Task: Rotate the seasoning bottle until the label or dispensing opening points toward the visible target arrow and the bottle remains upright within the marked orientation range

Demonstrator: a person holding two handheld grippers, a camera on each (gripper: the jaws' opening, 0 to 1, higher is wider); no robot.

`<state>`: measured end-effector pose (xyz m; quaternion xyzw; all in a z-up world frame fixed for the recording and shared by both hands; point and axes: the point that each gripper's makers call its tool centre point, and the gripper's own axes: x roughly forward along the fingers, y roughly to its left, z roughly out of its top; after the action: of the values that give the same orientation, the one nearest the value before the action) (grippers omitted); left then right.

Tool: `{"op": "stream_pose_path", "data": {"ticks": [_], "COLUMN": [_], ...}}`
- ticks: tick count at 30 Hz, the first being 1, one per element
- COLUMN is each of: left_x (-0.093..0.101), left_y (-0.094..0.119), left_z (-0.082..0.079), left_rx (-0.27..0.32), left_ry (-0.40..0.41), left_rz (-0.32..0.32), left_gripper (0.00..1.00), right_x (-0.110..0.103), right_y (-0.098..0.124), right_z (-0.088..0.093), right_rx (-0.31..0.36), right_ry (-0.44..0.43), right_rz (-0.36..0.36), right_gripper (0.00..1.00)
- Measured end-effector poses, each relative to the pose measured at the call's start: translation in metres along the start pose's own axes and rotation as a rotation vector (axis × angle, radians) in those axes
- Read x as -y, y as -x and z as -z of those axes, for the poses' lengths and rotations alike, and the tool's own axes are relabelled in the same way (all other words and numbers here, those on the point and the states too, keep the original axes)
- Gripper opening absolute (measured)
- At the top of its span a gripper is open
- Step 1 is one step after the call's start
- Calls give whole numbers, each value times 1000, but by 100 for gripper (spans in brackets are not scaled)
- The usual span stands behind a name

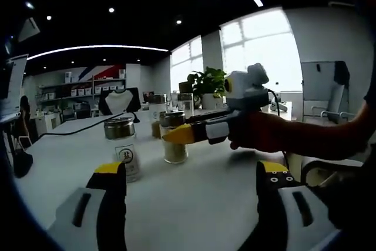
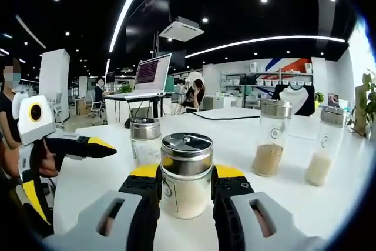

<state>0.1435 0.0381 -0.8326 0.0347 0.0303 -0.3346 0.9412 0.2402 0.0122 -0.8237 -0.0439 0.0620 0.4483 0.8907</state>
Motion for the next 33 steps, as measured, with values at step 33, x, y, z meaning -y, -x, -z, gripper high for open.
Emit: {"op": "stream_pose_path", "data": {"ticks": [33], "left_x": [0], "left_y": [-2], "left_z": [2], "left_rx": [-8], "left_ry": [-8], "left_rz": [2], "left_gripper": [96], "right_x": [-5], "right_y": [-2], "right_z": [5], "right_rx": [-3], "right_ry": [-8], "right_rz": [44], "right_gripper": [31]}}
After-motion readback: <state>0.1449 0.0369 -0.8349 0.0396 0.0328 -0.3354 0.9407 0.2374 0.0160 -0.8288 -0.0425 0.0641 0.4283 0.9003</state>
